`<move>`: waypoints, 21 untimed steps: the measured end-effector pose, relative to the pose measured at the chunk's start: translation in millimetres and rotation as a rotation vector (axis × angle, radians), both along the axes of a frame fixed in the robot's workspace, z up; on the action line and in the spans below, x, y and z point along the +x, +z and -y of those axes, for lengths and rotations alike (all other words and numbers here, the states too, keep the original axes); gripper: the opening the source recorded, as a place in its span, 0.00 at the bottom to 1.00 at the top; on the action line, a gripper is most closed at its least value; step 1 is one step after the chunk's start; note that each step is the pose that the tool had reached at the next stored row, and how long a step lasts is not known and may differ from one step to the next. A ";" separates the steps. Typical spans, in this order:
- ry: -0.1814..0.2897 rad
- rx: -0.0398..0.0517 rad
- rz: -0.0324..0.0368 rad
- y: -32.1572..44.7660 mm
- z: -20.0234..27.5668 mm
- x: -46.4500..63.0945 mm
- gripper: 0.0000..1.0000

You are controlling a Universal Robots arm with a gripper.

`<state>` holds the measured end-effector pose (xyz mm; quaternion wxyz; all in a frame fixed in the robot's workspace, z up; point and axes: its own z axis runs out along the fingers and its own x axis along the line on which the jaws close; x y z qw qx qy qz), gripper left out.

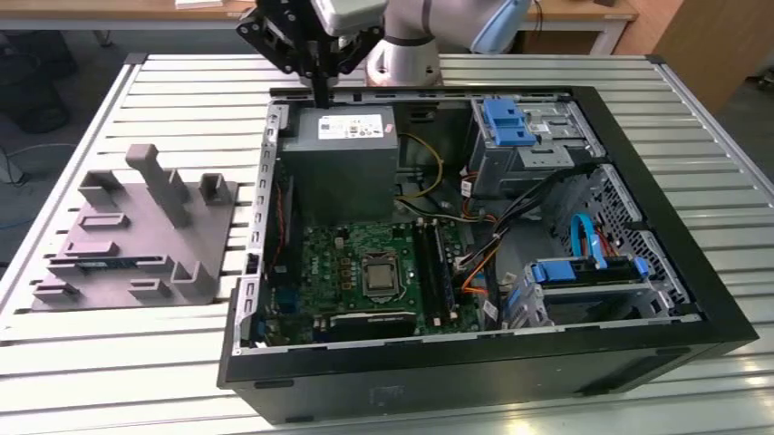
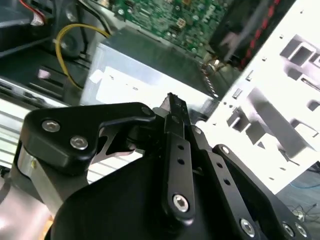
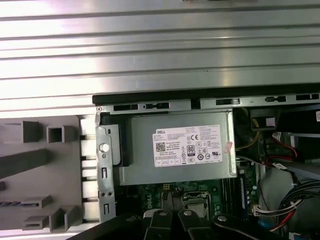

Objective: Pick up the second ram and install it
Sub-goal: 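Reach for the second ram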

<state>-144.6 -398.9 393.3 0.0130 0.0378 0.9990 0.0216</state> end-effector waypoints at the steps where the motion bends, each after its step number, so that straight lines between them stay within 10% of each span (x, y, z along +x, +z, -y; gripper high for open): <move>1: 0.000 -0.0001 0.0000 0.0 0.0 -4.3 0.10; 21: 0.000 -0.0003 0.0001 -7.1 0.9 -71.7 0.10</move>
